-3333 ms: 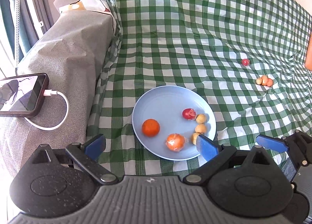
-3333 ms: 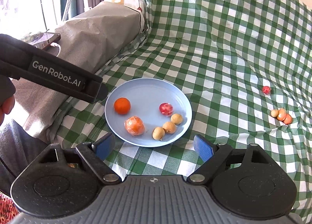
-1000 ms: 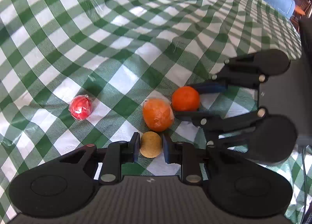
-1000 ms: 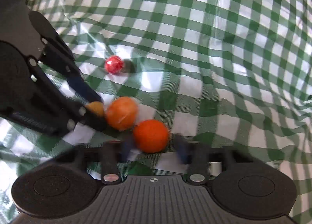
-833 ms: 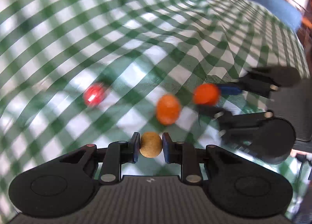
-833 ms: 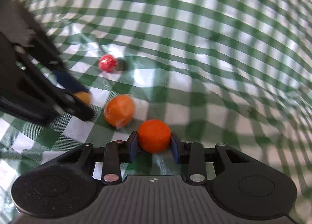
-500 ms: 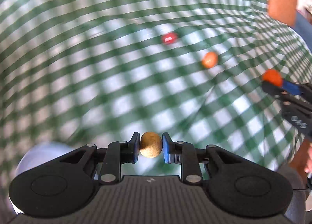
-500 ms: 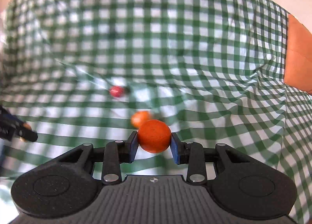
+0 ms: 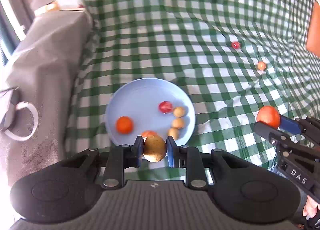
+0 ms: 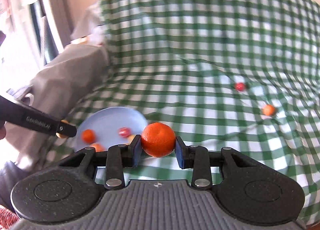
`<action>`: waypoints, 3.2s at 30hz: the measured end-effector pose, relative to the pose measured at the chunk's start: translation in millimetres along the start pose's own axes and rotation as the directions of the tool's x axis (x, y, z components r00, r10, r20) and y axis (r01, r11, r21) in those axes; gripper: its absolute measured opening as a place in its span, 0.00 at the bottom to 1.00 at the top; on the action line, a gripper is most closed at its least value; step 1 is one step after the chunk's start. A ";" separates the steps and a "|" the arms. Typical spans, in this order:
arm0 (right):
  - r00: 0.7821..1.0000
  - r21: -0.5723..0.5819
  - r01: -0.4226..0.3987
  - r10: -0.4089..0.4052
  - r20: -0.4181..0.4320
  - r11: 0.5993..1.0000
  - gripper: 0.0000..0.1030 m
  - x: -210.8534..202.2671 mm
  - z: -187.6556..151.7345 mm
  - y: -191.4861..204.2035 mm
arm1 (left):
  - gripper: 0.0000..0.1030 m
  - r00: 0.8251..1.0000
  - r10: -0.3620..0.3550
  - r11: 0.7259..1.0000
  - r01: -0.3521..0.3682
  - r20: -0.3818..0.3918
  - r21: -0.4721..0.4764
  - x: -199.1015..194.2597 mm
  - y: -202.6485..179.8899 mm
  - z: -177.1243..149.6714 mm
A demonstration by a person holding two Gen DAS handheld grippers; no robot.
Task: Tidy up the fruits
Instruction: 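Grasp a yellow fruit with the left tool while the right tool grasps an orange, then carry the yellow fruit and orange over the blue plate with both tools, then release the yellow fruit and orange onto the plate, opening both tools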
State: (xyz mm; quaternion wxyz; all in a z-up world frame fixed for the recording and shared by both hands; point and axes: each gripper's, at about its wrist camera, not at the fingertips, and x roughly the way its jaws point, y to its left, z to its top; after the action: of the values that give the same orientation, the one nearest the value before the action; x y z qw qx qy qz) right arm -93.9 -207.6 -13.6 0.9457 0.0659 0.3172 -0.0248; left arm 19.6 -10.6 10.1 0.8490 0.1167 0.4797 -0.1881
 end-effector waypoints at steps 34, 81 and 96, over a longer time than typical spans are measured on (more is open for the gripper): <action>0.999 -0.106 -0.007 0.011 0.033 0.994 0.35 -36.5 9.3 61.6 | 0.26 0.996 -0.036 0.995 0.043 0.082 -0.089 -39.9 39.8 -33.4; 0.999 -0.126 -0.030 0.028 -0.020 0.992 0.36 -6.5 7.1 71.6 | 0.26 0.999 -0.006 0.996 0.011 0.050 -0.091 -2.1 47.2 -18.0; 0.979 -0.190 -0.048 0.009 -0.201 0.981 0.36 134.1 3.9 82.8 | 0.26 0.997 0.063 0.998 -0.063 -0.050 0.001 117.9 41.7 23.9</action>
State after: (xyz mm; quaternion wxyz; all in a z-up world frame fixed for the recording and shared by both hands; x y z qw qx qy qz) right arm 22.7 -126.9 -82.4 0.9113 -0.0198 0.4104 0.0264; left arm 111.3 -6.5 -78.1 0.8424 0.1359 0.4969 -0.1582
